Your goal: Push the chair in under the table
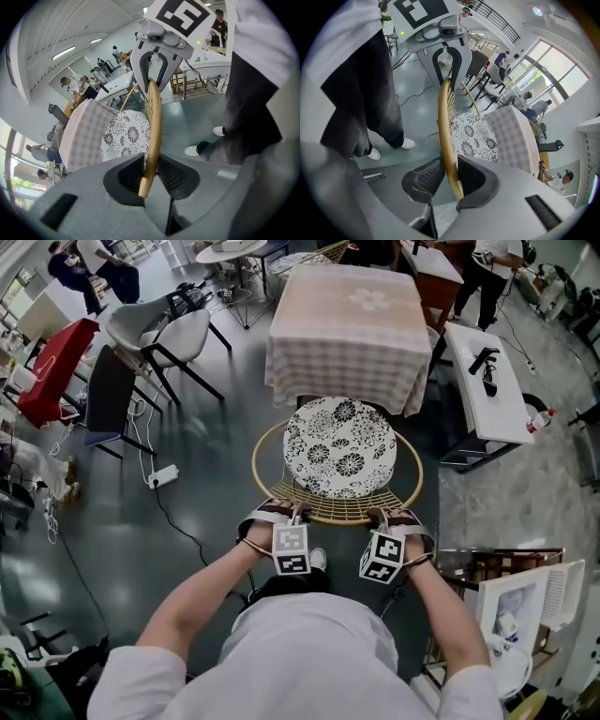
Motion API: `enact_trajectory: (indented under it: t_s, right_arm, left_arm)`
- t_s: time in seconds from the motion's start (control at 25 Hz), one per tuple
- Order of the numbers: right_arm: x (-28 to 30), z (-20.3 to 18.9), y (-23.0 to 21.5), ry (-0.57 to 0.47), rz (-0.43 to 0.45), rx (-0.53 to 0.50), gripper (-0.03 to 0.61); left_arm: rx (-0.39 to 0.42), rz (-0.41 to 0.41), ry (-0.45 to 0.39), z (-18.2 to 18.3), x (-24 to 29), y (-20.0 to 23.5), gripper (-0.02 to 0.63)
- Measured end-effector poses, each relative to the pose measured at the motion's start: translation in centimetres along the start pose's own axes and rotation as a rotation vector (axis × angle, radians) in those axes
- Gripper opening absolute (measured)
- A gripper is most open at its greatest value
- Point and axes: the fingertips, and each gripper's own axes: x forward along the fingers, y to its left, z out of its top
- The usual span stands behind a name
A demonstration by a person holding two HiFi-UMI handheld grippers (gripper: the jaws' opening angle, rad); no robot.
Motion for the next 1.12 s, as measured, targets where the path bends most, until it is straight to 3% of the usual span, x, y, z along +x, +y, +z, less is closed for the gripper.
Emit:
enact_trajectory:
  t_s: [1.12]
  right_arm:
    - [3.4, 1.2, -6.7, 0.084, 0.008, 0.125, 0.075]
  left_arm:
    - [0.016, 0.002, 0.008, -2.0, 2.7, 7.4, 0.086]
